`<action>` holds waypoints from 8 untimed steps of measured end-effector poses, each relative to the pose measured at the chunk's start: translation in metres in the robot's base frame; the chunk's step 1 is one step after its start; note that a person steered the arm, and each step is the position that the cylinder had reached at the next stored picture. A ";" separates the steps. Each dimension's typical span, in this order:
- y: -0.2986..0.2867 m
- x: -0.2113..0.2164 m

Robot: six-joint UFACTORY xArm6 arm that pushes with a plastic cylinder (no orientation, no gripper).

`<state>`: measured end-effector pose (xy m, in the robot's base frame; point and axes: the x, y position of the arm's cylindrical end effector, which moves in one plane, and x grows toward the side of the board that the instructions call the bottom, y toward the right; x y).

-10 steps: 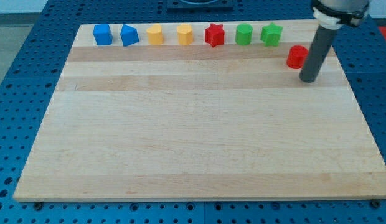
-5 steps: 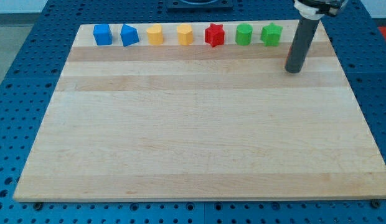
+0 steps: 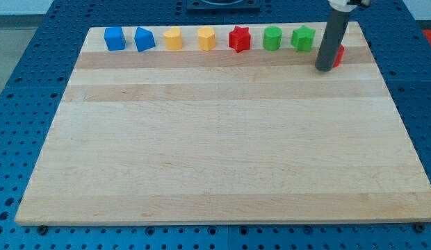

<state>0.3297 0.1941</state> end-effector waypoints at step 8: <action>0.051 -0.029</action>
<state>0.3007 0.2450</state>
